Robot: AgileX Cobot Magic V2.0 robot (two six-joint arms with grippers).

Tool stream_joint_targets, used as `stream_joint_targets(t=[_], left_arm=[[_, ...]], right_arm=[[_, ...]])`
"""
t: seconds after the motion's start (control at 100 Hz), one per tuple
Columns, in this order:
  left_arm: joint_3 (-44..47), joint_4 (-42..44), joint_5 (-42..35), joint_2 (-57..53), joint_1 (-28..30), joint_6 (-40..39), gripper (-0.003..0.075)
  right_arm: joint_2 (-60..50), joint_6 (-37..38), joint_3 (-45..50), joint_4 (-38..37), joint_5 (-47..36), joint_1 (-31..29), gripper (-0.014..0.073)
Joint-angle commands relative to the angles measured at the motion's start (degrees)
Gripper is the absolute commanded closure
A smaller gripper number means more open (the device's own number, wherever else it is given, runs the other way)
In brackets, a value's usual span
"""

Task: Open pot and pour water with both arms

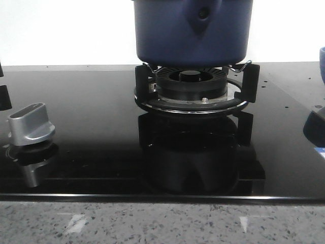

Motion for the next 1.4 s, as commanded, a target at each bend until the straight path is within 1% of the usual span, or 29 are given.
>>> stream_joint_targets(t=[0.0, 0.06, 0.11, 0.18, 0.37, 0.47, 0.67, 0.76, 0.88, 1.0, 1.04, 1.15, 1.3, 1.39], left_arm=[[-2.0, -1.1, 2.1, -2.5, -0.7, 0.0, 0.0227], [-2.0, -0.6, 1.6, -2.5, -0.5, 0.0, 0.0232], [-2.0, -0.6, 1.3, -2.5, -0.5, 0.0, 0.0251], [-2.0, -0.7, 1.4, -2.5, -0.5, 0.0, 0.0296], [-2.0, -0.7, 1.4, -2.5, -0.5, 0.0, 0.0451], [-2.0, -0.7, 1.4, -2.5, -0.5, 0.0, 0.0492], [-2.0, -0.7, 1.7, -2.9, -0.3, 0.0, 0.0495], [-2.2, -1.0, 2.8, -3.7, 0.6, -0.2, 0.0494], [-2.2, -1.1, 2.9, -5.7, 2.5, -0.3, 0.0494], [-2.2, -1.1, 4.2, -8.0, 5.6, -0.6, 0.0494], [-2.2, -1.1, 4.6, -8.7, 6.9, -1.0, 0.0494], [-2.2, -1.1, 6.0, -10.8, 10.6, -2.3, 0.0494], [-2.2, -1.2, 9.6, -13.0, 15.2, -2.5, 0.0494], [-2.2, -1.1, 10.0, -14.2, 17.3, -3.4, 0.0494]], right_arm=[[0.0, -0.4, -2.2, 0.2, -3.4, -0.3, 0.0221], [0.0, -0.4, -2.2, 0.2, -3.4, -0.3, 0.0221], [0.0, -0.4, -2.2, 0.2, -3.4, -0.3, 0.0221], [0.0, -0.4, -2.2, 0.2, -3.4, -0.3, 0.0221], [0.0, -0.4, -2.2, 0.1, -3.4, -0.3, 0.0221], [0.0, -1.1, -2.2, 0.1, -3.3, -0.3, 0.0221], [0.3, -1.4, -2.3, 0.2, -2.7, -0.3, 0.0221], [1.8, -1.4, -3.8, 1.1, -0.5, -0.3, 0.0221], [5.4, -1.4, -8.2, 1.2, 2.4, -0.3, 0.0221], [10.1, -1.4, -14.6, 0.0, 6.7, -0.7, 0.0221], [12.3, -0.7, -16.6, -0.4, 8.8, -1.4, 0.0221], [16.9, 1.2, -20.4, -1.7, 10.9, -4.3, 0.0221], [22.0, 2.0, -21.6, -2.5, 12.9, -9.5, 0.0221], [24.8, 2.1, -21.6, -3.8, 13.9, -11.9, 0.0221]])
